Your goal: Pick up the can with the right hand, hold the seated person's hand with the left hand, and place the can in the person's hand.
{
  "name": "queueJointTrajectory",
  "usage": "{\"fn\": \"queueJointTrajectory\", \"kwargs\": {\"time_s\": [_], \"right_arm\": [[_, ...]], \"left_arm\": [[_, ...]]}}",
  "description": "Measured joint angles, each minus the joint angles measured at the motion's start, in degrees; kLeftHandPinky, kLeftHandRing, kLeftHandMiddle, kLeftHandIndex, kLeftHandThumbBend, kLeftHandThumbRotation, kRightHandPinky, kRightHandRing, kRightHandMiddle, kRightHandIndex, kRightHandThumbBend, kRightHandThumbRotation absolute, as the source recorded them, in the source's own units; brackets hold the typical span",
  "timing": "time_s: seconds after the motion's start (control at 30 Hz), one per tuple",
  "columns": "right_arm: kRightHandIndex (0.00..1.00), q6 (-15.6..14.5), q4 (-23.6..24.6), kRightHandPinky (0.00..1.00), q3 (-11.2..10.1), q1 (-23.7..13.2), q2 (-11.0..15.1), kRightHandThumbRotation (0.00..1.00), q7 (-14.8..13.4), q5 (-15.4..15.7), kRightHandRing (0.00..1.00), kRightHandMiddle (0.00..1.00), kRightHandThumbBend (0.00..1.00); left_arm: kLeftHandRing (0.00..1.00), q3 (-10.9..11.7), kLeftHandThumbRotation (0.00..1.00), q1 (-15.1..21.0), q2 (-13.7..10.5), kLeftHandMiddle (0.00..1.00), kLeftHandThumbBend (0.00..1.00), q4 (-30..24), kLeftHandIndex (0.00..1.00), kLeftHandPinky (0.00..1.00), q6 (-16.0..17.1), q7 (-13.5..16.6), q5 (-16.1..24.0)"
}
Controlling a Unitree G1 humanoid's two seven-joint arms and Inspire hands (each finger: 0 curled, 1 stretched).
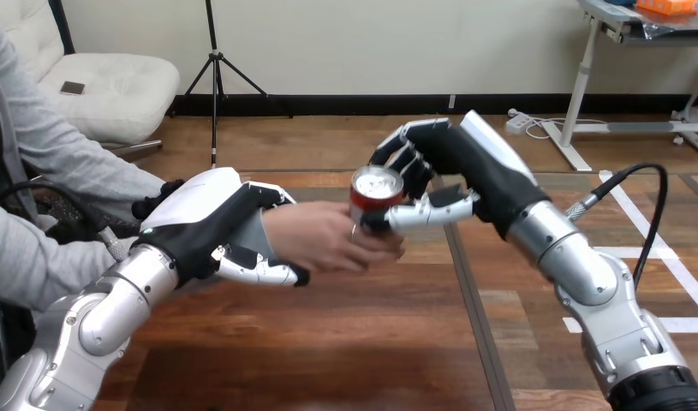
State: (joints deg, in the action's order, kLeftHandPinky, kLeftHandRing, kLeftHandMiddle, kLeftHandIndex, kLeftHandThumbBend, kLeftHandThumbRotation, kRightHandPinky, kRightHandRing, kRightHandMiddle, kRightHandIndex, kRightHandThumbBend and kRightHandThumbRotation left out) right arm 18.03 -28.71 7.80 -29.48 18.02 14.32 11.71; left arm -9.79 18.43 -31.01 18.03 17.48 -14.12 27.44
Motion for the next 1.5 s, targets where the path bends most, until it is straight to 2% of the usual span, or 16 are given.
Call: {"fn": "queueJointTrajectory", "kwargs": {"time_s": [0.47, 0.73, 0.87, 1.1, 1.5], "right_arm": [[0.58, 0.0, 0.2, 0.45, 0.0, 0.0, -0.1, 0.44, 0.1, -0.2, 0.51, 0.56, 0.87], [0.62, 0.1, 0.2, 0.47, 0.0, 0.0, -0.1, 0.48, 0.0, -0.6, 0.54, 0.58, 0.88], [0.65, 0.8, 0.2, 0.51, -0.1, 0.2, -0.2, 0.53, -0.5, -0.7, 0.58, 0.61, 0.89], [0.70, 3.2, 0.1, 0.59, -0.4, 1.0, -0.2, 0.64, -1.8, -0.9, 0.66, 0.68, 0.88], [0.77, 5.9, 0.1, 0.67, -1.7, 3.3, -0.2, 0.91, -3.9, -2.5, 0.74, 0.75, 0.88]], "left_arm": [[0.67, 0.0, 0.46, 0.2, 0.0, 0.70, 0.64, -1.3, 0.70, 0.57, -0.1, -1.1, -0.4], [0.68, 0.0, 0.52, 0.3, 0.1, 0.72, 0.75, -1.7, 0.73, 0.60, -0.3, -1.7, -2.2], [0.69, 0.2, 0.56, 0.3, 0.2, 0.73, 0.80, -1.7, 0.75, 0.61, -0.1, -1.2, -2.5], [0.70, 0.9, 0.62, 0.2, 0.2, 0.75, 0.83, -1.7, 0.77, 0.61, 1.6, 1.0, -3.7], [0.74, 3.2, 0.70, 0.0, 0.7, 0.79, 0.78, -0.7, 0.78, 0.61, 7.0, 5.6, -7.6]]}}
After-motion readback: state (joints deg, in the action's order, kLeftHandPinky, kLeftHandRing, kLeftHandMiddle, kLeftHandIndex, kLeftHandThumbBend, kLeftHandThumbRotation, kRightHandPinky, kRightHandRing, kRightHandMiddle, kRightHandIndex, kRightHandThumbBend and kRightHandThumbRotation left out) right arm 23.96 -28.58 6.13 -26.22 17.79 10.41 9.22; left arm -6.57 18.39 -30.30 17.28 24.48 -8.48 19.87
